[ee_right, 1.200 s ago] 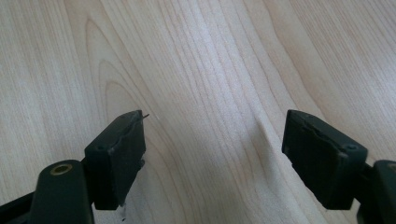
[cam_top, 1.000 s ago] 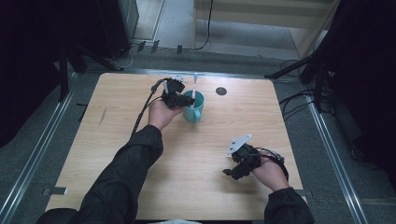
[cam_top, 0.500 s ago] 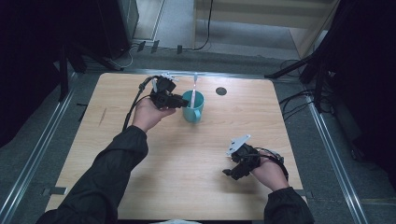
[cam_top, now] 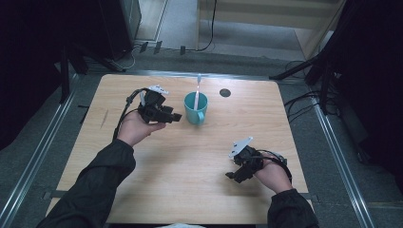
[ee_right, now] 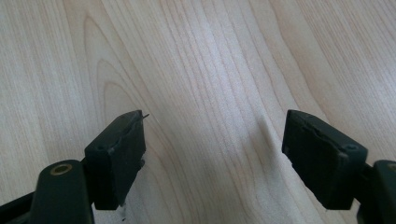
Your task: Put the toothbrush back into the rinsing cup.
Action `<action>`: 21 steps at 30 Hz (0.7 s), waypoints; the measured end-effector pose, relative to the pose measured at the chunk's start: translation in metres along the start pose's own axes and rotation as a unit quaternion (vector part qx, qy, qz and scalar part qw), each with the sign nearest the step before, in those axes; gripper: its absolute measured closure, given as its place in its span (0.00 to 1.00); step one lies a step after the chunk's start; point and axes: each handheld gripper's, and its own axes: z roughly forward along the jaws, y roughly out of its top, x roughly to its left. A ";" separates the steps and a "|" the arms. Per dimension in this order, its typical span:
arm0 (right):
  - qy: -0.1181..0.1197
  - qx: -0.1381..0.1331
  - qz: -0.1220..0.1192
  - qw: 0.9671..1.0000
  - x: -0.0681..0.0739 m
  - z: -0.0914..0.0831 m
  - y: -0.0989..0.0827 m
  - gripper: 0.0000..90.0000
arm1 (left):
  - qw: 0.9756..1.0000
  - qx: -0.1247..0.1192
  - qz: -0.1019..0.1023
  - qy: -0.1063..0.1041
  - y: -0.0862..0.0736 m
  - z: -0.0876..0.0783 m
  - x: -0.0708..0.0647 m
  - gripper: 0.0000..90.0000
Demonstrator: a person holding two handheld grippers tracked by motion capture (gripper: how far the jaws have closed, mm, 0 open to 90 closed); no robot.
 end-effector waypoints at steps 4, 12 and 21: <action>0.000 0.001 0.001 1.000 0.000 0.000 0.001 0.24 | 1.000 0.009 0.010 -0.001 -0.009 -0.001 -0.006 0.50; 0.001 0.005 -0.003 1.000 0.000 0.001 0.001 0.24 | 1.000 0.019 0.020 -0.010 -0.024 -0.004 -0.016 0.48; 0.001 0.003 -0.005 1.000 -0.001 0.001 0.004 0.24 | 1.000 0.022 0.012 -0.013 -0.049 -0.007 -0.019 0.46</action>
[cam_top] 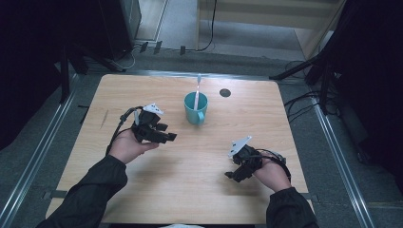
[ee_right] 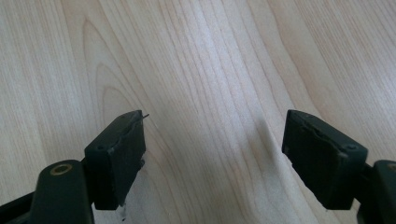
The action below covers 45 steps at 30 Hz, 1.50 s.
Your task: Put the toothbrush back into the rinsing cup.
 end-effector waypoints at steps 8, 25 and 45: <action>0.004 -0.002 -0.009 1.000 -0.001 0.002 0.006 0.23 | 1.000 0.006 -0.001 0.012 -0.018 -0.001 0.002 0.45; 0.011 0.003 -0.022 1.000 -0.003 0.009 0.017 0.23 | 0.999 0.024 -0.032 0.034 -0.054 -0.015 0.012 0.43; 0.014 0.012 -0.027 0.999 -0.004 0.012 0.017 0.23 | 0.995 0.070 -0.056 0.037 -0.066 -0.005 0.028 0.39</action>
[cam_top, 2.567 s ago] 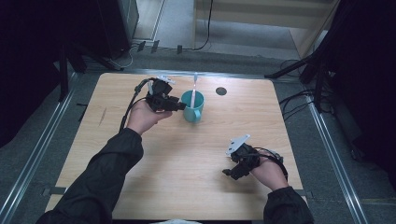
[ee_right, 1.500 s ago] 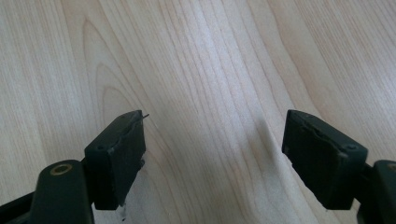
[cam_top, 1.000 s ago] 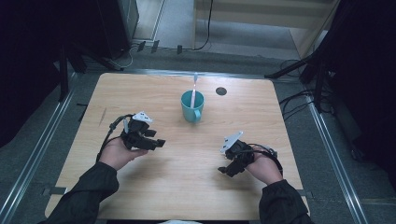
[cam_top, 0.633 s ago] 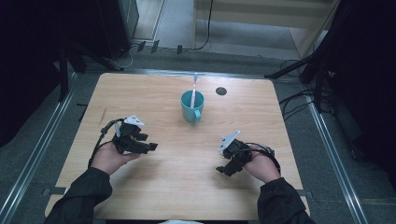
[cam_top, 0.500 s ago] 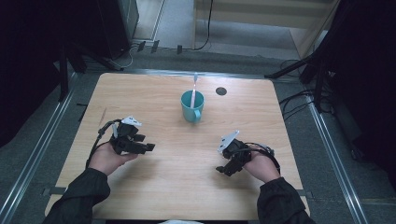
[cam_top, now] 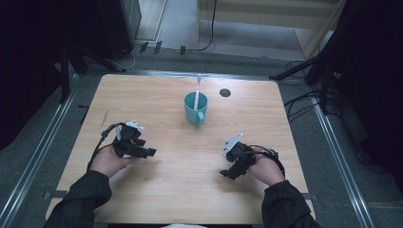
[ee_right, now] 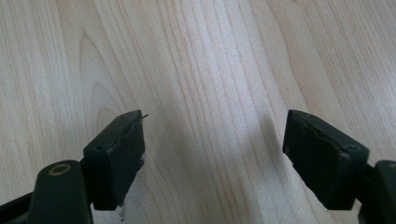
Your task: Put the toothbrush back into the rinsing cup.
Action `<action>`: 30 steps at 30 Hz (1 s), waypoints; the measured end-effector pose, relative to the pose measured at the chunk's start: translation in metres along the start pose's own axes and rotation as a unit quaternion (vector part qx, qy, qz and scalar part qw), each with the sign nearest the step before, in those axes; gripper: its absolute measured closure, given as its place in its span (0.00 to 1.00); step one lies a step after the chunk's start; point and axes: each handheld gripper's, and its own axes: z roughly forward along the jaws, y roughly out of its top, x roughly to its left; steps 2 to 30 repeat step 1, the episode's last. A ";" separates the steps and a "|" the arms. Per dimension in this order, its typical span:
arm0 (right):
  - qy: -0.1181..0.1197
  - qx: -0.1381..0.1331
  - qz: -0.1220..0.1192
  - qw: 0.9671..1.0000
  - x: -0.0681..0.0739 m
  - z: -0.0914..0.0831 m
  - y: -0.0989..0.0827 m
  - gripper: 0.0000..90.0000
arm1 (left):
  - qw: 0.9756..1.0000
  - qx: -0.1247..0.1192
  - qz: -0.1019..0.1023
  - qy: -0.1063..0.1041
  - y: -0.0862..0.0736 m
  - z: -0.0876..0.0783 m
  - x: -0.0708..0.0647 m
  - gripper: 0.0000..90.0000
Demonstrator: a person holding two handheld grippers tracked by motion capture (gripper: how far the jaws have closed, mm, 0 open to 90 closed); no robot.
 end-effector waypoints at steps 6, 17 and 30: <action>0.000 0.000 0.001 1.000 0.000 0.000 0.000 0.23 | 1.000 0.005 0.005 0.001 0.000 0.000 0.000 0.38; 0.000 0.000 0.001 1.000 0.000 0.000 0.000 0.23 | 1.000 0.005 0.005 0.001 0.000 0.000 0.000 0.38; 0.000 0.000 0.001 1.000 0.000 0.000 0.000 0.23 | 1.000 0.005 0.005 0.001 0.000 0.000 0.000 0.38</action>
